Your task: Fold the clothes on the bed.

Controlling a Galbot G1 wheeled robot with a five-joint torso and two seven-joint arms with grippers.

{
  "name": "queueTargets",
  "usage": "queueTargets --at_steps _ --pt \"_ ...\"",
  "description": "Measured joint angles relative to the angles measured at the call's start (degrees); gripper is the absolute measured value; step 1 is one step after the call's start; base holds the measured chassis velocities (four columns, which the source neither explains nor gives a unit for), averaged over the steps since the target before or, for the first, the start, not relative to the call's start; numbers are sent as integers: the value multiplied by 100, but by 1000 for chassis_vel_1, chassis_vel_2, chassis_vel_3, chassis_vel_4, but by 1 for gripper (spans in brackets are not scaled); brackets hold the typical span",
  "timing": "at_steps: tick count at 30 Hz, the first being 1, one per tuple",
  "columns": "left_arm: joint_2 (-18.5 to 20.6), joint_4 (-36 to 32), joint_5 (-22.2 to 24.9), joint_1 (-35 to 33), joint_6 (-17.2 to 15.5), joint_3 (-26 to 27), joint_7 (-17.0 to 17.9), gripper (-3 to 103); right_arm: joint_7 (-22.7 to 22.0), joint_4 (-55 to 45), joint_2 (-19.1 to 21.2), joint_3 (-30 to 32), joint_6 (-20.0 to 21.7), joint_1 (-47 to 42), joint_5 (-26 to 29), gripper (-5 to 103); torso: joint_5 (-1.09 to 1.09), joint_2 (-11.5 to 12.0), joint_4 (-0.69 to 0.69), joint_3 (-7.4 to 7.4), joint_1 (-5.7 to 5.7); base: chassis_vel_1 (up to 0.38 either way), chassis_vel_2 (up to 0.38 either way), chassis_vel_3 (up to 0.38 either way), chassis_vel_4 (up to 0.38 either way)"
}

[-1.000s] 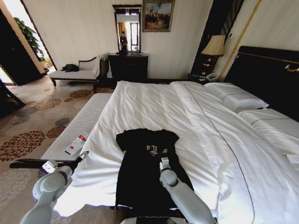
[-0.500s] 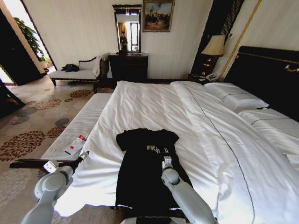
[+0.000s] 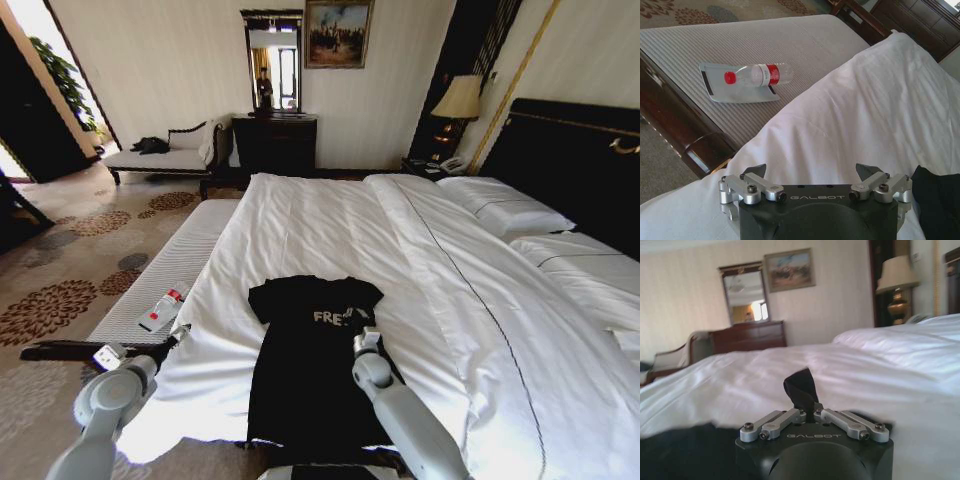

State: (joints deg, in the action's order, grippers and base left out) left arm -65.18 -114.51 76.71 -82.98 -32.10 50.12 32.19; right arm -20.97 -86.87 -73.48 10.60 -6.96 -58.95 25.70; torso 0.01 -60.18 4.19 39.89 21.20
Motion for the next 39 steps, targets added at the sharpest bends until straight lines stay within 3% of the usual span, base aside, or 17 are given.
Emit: queueTargets --at_steps 12,27,29,32,33,34,37,39 --pt "5 1 2 90 5 -99 -7 100 353 21 323 1200 -154 -195 7 1 -1 0 1 0 0 0 0 0 0" --pt "61 40 27 90 70 -72 -112 100 275 134 3 1874 -298 -673 -196 -2 -1 -1 0 -1 0 0 0 0 0" --pt "73 69 29 85 93 -69 -138 100 104 94 -31 1911 -194 -822 -142 9 -1 -1 1 -1 0 0 0 0 0" --pt "81 87 33 93 100 -69 -151 100 23 43 -41 1899 -134 -907 -106 9 -2 -1 0 -1 0 0 0 0 0" --pt "87 98 37 106 104 -70 -158 100 -62 -47 -46 1858 -54 -998 -46 25 -1 -1 0 -1 0 0 0 0 0" --pt "93 107 41 119 106 -71 -163 100 -167 -185 -47 1817 73 -1088 82 30 -1 -1 1 -1 0 0 0 0 0" --pt "101 119 48 134 110 -73 -171 100 -396 -444 -47 1761 397 -1209 348 36 -1 -1 1 -1 0 0 0 0 0" --pt "121 145 68 143 118 -72 -187 100 -879 -928 -23 1722 1088 -1329 1111 47 -2 -1 2 -1 0 0 0 0 0"
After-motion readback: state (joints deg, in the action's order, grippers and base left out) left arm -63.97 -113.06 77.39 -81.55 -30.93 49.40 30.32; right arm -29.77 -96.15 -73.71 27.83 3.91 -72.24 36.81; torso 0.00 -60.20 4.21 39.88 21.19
